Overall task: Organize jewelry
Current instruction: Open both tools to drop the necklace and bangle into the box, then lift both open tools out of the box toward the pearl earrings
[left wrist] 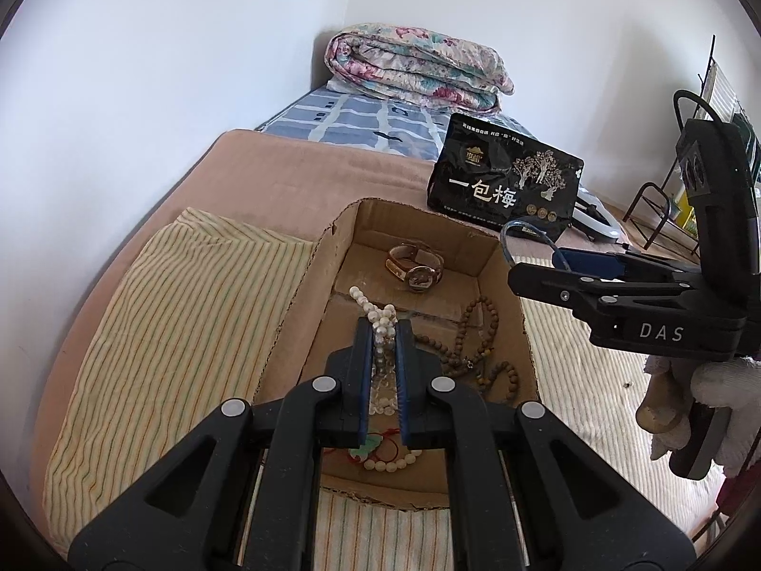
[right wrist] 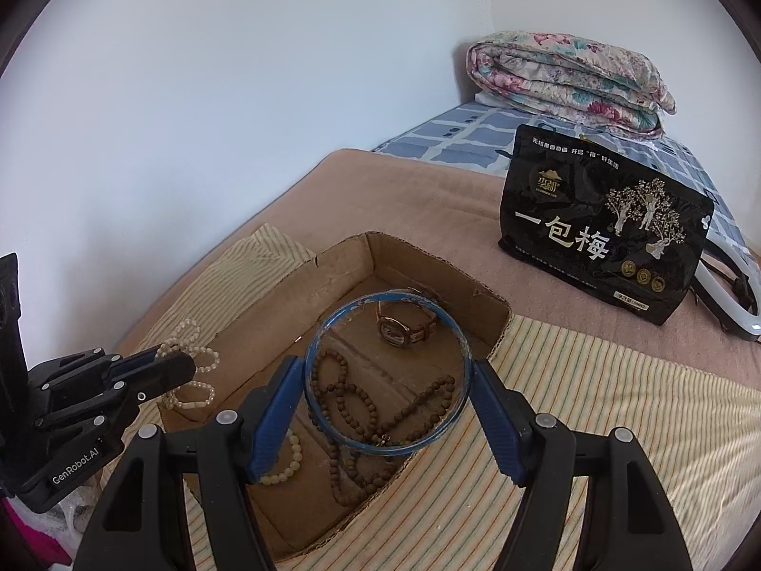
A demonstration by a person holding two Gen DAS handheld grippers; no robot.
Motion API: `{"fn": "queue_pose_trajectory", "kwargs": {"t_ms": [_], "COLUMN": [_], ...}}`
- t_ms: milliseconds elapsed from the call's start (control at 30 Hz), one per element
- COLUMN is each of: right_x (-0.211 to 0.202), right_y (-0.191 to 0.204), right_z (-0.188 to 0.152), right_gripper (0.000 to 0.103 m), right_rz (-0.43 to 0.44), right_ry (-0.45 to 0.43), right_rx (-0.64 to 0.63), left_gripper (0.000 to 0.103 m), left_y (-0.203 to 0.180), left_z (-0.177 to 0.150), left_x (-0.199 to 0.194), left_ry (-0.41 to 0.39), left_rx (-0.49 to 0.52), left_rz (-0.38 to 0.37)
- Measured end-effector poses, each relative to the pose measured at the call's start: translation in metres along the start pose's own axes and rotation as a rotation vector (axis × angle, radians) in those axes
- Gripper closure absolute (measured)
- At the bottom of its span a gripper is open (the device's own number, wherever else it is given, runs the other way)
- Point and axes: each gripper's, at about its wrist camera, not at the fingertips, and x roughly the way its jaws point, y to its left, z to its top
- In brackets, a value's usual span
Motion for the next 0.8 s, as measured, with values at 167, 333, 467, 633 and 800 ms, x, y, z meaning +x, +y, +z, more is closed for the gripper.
{"fn": "queue_pose_trajectory", "kwargs": {"t_ms": [167, 333, 467, 633, 800], "right_x": [0.0, -0.003, -0.006, -0.014, -0.023], "right_y": [-0.005, -0.011, -0.013, -0.015, -0.017], "right_z": [0.0, 0.001, 0.001, 0.0, -0.002], "right_gripper": [0.023, 0.022, 0.022, 0.022, 0.022], "right_rz": [-0.006, -0.002, -0.012, -0.021, -0.038], "right_ry": [-0.005, -0.013, -0.016, -0.022, -0.029], "right_rx": [0.032, 0.055, 0.06, 0.061, 0.054], "left_gripper": [0.096, 0.067, 0.064, 0.064, 0.064], "left_y": [-0.001, 0.001, 0.001, 0.0, -0.005], "left_z": [-0.001, -0.003, -0.004, -0.004, -0.003], "left_x": [0.004, 0.004, 0.001, -0.005, -0.01], "left_ry": [0.021, 0.025, 0.013, 0.008, -0.002], "left_rx": [-0.001, -0.018, -0.025, -0.025, -0.02], "left_rz": [-0.007, -0.007, -0.004, -0.003, -0.006]}}
